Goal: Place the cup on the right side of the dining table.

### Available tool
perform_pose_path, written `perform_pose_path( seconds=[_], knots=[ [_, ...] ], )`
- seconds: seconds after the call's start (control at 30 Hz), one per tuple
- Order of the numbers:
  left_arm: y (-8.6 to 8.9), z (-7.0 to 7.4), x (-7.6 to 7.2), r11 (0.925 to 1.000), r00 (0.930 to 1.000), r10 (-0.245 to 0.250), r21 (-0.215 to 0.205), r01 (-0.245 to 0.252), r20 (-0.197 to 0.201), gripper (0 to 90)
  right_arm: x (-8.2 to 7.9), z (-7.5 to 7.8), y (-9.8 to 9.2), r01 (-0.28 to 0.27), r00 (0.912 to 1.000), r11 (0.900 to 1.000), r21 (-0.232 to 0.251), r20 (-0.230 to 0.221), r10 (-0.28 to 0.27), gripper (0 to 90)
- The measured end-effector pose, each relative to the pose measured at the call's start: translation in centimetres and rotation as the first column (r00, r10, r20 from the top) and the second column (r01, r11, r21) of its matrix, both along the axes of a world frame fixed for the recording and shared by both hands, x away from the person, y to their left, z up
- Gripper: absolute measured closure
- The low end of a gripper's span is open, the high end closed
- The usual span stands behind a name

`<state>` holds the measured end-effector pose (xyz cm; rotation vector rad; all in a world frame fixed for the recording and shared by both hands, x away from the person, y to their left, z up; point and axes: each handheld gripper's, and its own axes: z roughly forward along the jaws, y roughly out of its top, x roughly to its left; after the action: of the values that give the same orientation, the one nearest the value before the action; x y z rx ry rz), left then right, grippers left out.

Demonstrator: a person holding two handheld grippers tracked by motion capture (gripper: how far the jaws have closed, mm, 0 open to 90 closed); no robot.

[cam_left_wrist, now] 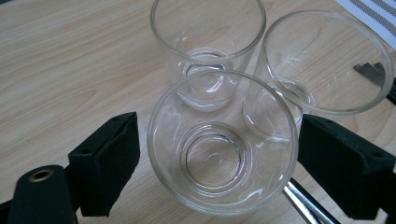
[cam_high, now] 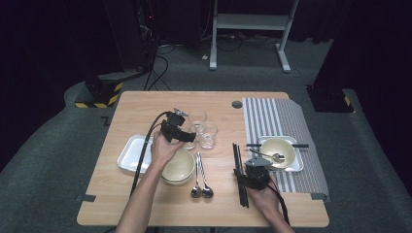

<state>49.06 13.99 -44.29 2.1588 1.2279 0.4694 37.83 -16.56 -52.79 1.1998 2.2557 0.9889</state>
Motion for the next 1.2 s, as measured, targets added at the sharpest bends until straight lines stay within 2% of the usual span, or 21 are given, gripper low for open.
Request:
perform_pose_path(
  seconds=[0.1, 0.17, 0.37, 1.2],
  knots=[
    [-0.3, 0.0, 0.1, 0.9998, 1.0000, -0.002, 0.017, 0.002, 0.007, 13.9, 0.0, 0.0, 0.0, -0.001, 1.0000, 1.000, 0.000, 0.000, 0.001, 44.0],
    [-0.5, -0.1, 0.3, 0.9990, 1.0000, -0.005, 0.044, 0.005, 0.001, 13.9, 0.0, 0.0, 0.0, 0.000, 1.0000, 1.000, 0.000, 0.000, 0.000, 44.0],
    [-1.1, -0.3, 0.7, 0.9973, 0.9999, -0.005, 0.073, 0.005, -0.009, 14.8, 0.0, 0.0, 0.0, 0.000, 1.0000, 1.000, 0.001, 0.000, 0.000, 44.1],
    [-1.7, -0.8, 1.6, 0.9932, 0.9973, -0.002, 0.116, 0.011, -0.073, 17.6, 0.0, 0.0, 0.0, 0.001, 1.0000, 1.000, 0.001, 0.000, -0.001, 44.1]
  ],
)
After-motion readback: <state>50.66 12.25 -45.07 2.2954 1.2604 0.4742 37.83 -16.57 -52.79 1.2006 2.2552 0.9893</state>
